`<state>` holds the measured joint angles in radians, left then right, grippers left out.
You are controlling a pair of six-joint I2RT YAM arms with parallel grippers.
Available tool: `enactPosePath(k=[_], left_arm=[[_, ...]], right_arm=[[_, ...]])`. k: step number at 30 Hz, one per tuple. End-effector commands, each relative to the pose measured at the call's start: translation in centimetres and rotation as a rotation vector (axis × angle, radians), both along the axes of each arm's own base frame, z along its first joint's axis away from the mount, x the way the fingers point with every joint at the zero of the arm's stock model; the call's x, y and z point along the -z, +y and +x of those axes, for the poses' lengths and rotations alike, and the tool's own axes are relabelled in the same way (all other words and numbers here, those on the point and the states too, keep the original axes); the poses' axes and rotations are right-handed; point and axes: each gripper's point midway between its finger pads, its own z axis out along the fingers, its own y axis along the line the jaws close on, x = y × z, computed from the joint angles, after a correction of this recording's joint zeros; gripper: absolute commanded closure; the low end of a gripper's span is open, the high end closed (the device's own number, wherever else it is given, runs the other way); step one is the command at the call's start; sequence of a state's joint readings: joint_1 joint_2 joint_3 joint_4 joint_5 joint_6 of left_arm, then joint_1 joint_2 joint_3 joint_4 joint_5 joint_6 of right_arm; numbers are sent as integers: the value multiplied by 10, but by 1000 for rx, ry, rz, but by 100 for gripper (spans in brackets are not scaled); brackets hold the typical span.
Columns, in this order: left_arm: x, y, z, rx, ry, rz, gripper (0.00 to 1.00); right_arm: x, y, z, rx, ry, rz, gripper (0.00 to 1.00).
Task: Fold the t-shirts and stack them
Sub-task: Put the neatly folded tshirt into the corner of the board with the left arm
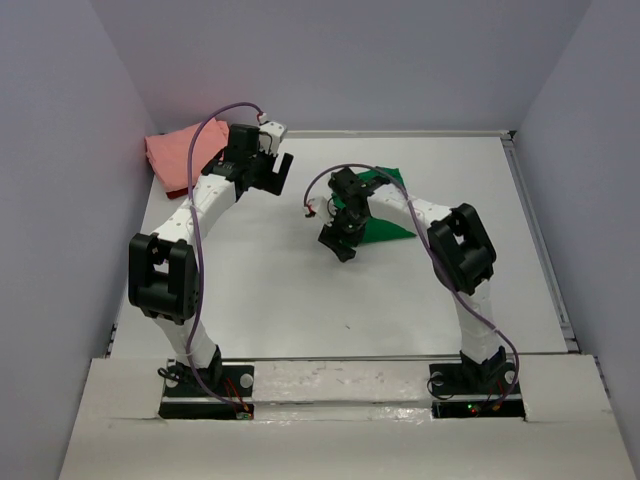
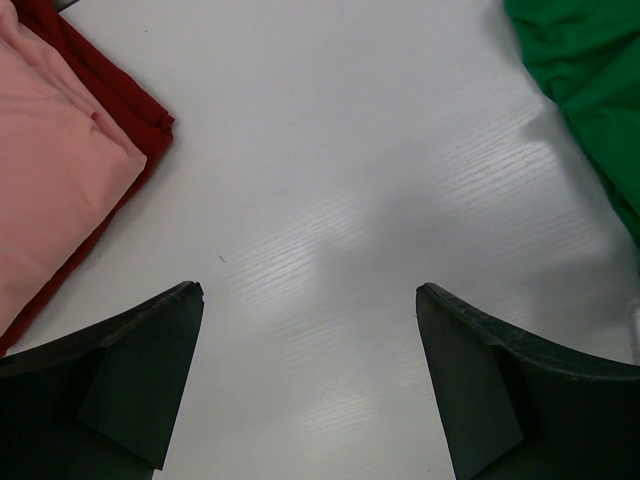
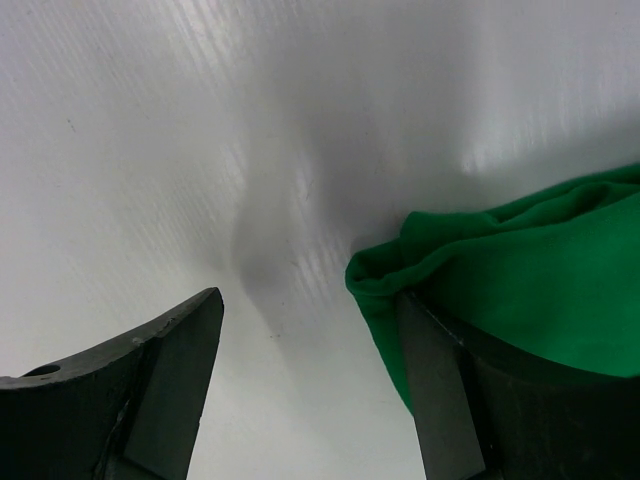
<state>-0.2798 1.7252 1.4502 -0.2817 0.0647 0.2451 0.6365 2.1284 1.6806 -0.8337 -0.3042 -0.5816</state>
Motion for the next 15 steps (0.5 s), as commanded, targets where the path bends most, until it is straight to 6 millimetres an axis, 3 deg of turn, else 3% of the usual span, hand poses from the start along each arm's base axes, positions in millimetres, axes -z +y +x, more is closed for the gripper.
enactPosePath(k=[1, 5, 15], left_arm=[[-24, -5, 4, 15, -48, -28, 1], [-25, -7, 4, 27, -48, -33, 1], [-26, -13, 5, 49, -43, -49, 1]], right_arm=[[-17, 16, 24, -18, -97, 39, 25], [-38, 21, 31, -21, -133, 60, 25], [-66, 21, 39, -23, -191, 70, 25]])
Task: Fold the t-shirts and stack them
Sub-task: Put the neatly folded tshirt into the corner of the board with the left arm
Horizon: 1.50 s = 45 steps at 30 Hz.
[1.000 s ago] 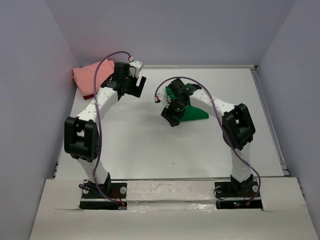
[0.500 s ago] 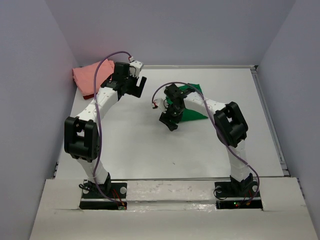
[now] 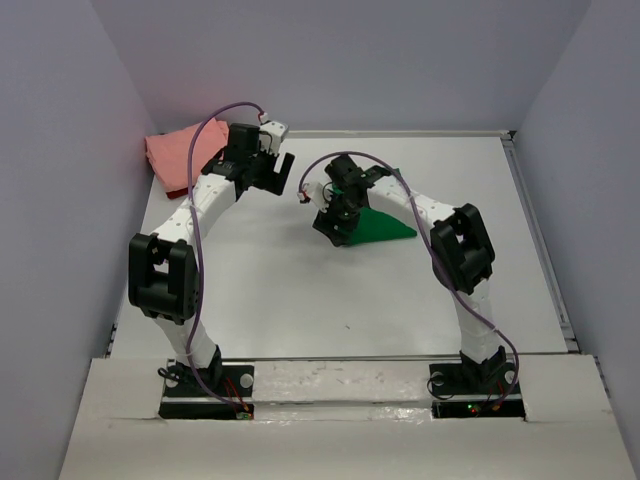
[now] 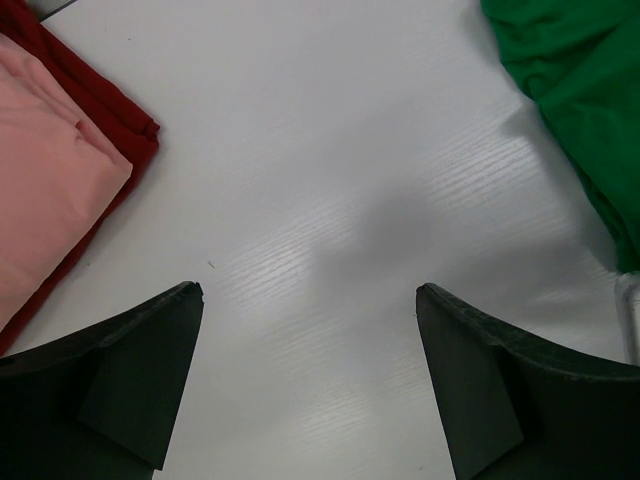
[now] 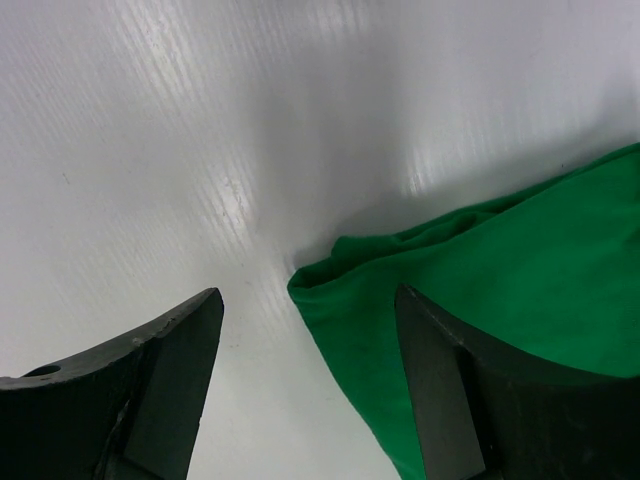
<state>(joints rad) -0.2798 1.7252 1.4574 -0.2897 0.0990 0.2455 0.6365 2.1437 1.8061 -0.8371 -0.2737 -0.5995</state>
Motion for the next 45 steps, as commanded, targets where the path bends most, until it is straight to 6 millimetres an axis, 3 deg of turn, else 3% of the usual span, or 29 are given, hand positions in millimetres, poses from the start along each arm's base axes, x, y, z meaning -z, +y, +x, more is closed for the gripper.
enactPosePath(k=[1, 23, 29, 45], left_arm=[[-25, -7, 6, 21, -50, -29, 1], [-26, -8, 5, 30, -47, -24, 1], [-26, -7, 3, 33, -48, -21, 1], [-31, -7, 1, 39, -60, -6, 1]], right_arm=[[-35, 5, 8, -15, -82, 26, 25], [33, -16, -7, -19, -11, -80, 25], [33, -13, 1, -16, -41, -76, 25], [58, -22, 8, 16, -79, -118, 40]])
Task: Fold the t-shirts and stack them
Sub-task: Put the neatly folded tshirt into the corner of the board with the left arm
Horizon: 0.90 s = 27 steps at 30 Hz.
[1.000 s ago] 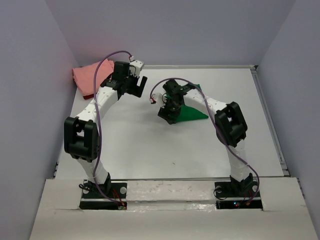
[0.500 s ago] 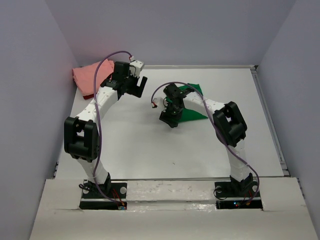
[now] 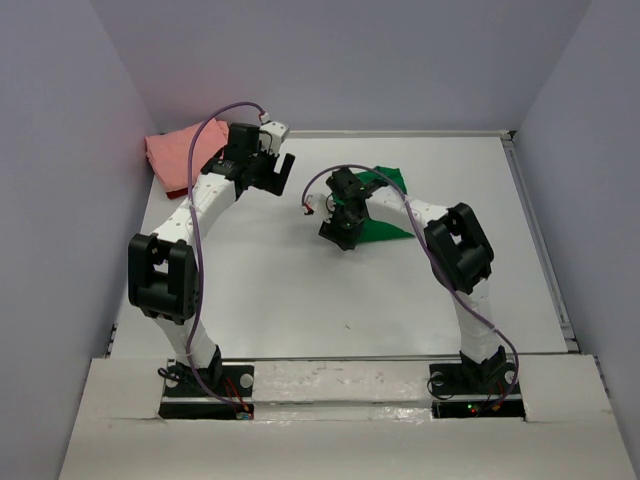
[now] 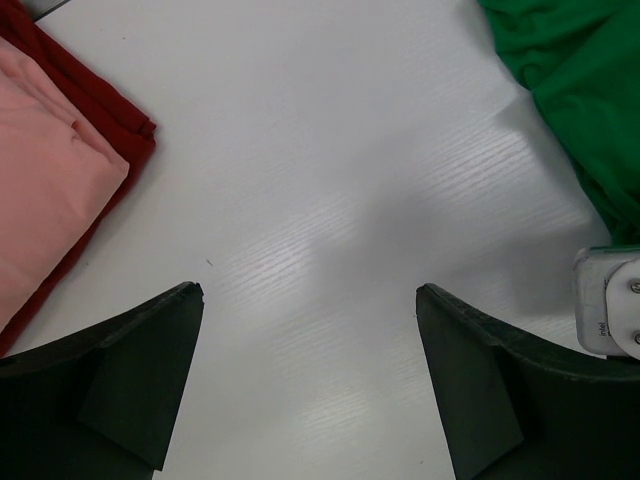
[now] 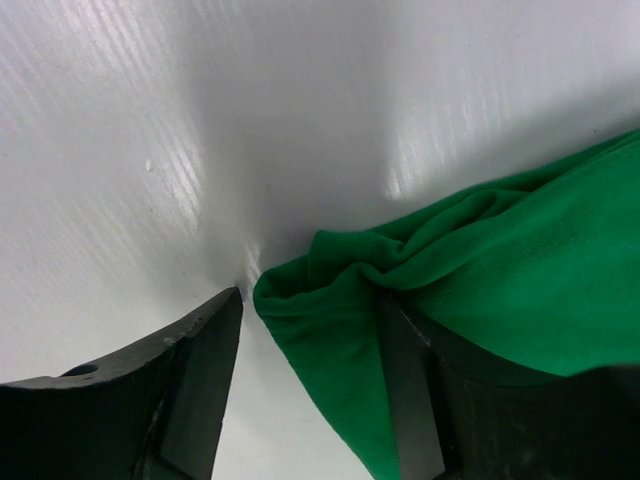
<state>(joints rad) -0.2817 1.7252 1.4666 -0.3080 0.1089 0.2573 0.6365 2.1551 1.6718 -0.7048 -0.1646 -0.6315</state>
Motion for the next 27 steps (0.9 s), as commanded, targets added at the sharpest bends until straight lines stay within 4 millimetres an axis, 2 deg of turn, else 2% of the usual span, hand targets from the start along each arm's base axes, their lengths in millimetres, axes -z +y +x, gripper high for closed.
enactPosePath(k=[1, 4, 7, 10, 11, 13, 21, 27], left_arm=[[-30, -6, 3, 23, -67, -13, 1], [-31, -6, 3, 24, -69, -12, 1], [-30, -6, 3, 26, -66, -10, 1], [-30, -6, 2, 26, -66, -7, 1], [-31, -7, 2, 28, -68, -8, 1], [-30, -6, 3, 26, -67, -7, 1], [-31, -9, 5, 30, -58, -15, 1], [-17, -24, 2, 84, 45, -55, 5]], right_arm=[[18, -3, 0, 2, -20, -28, 40], [20, -4, 2, 5, -32, -32, 46], [21, -5, 1, 11, -31, -32, 58], [20, -5, 2, 14, -33, -33, 75], [21, -5, 1, 15, -32, -33, 89], [19, -6, 3, 17, -43, -36, 100], [3, -8, 8, 30, -85, -34, 100], [-19, -9, 17, 41, -144, -25, 100]])
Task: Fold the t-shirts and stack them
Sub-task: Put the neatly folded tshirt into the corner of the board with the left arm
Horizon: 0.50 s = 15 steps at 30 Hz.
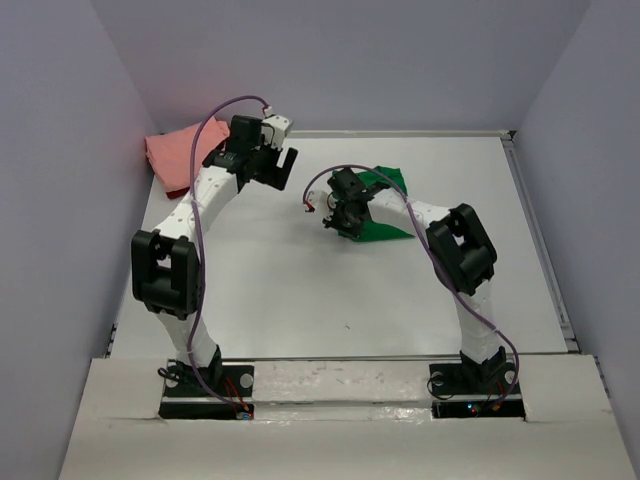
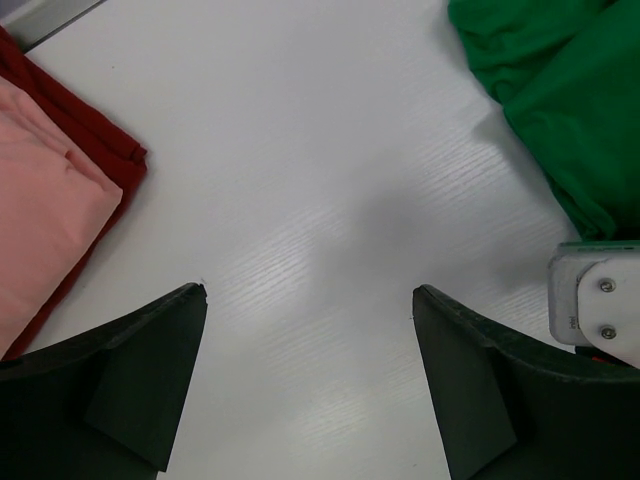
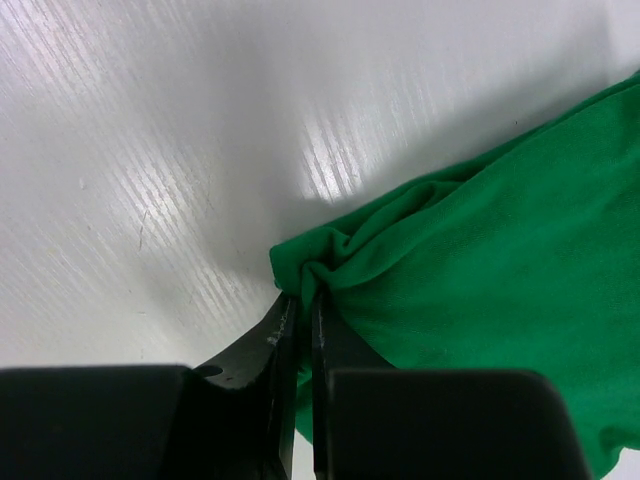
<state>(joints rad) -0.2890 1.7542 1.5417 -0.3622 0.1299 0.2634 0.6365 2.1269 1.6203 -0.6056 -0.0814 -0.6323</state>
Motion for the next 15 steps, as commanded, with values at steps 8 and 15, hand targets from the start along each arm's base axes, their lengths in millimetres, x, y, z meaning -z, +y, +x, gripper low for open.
enactPosePath(k=[8, 15], left_arm=[[6, -23, -4, 91, 117, -134, 3], [22, -29, -8, 135, 228, -252, 2]], right_arm=[[-50, -6, 15, 52, -135, 25, 100], [-74, -15, 29, 88, -218, 15, 100]])
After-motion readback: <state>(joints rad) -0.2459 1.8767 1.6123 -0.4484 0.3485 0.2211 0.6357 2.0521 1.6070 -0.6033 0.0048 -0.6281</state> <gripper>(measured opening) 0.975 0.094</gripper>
